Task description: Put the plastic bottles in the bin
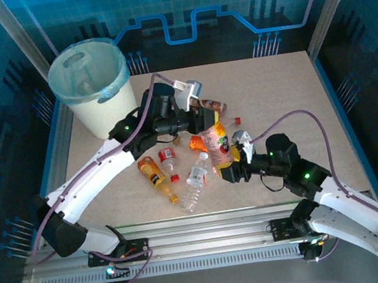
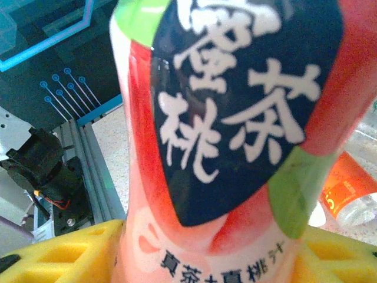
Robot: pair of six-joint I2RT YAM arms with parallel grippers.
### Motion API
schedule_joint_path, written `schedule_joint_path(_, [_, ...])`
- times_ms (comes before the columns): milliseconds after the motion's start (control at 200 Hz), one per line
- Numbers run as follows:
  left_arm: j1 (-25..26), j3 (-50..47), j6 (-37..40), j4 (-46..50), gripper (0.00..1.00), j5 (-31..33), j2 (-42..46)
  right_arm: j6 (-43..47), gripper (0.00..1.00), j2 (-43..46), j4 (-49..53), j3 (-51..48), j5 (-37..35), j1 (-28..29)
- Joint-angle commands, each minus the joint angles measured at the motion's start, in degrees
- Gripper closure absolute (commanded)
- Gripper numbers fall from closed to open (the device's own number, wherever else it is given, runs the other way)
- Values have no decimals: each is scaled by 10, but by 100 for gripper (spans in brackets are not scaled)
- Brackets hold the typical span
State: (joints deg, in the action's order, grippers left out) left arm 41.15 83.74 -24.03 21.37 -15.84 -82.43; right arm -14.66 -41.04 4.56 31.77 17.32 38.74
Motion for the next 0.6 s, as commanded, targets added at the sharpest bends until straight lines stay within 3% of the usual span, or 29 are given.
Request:
schedule_joint_path(0, [-3, -6, 25, 16, 79, 36, 34, -2, 35, -16, -20, 40, -19, 7])
schedule_joint_path(175, [-4, -18, 22, 14, 95, 91, 65, 21, 18, -71, 16, 122, -18, 22])
schedule_joint_path(305, [-5, -64, 14, -8, 100, 137, 100, 47, 4, -111, 43, 175, -26, 38])
schedule_joint_path(595, [-23, -135, 37, -15, 100, 279, 200, 69, 0, -217, 88, 300, -49, 61])
